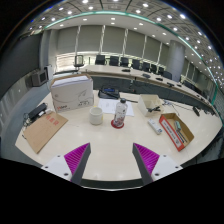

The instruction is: Pour water

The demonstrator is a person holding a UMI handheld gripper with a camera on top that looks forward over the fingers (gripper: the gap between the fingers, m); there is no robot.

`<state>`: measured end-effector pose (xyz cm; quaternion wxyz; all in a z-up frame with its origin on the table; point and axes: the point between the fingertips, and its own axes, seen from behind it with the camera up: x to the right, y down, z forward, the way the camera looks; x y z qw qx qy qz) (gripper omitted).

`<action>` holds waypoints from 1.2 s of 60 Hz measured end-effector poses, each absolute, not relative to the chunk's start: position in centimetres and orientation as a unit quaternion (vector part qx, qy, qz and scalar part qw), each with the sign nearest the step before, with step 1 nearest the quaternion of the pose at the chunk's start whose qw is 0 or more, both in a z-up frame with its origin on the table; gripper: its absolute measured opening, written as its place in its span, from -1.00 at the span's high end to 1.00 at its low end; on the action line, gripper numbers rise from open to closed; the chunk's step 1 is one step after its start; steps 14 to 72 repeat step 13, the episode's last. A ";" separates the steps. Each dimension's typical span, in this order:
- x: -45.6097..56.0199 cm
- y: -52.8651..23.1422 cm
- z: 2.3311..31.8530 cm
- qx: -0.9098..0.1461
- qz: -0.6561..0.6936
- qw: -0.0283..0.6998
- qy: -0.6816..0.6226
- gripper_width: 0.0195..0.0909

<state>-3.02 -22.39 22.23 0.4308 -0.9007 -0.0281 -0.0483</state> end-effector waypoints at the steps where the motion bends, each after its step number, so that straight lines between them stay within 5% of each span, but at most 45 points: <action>1: -3.0 -22.4 22.3 -0.900 -0.050 0.432 -0.028 -0.88; 72: -3.1 -22.3 22.7 -0.897 -0.059 0.438 -0.033 -0.87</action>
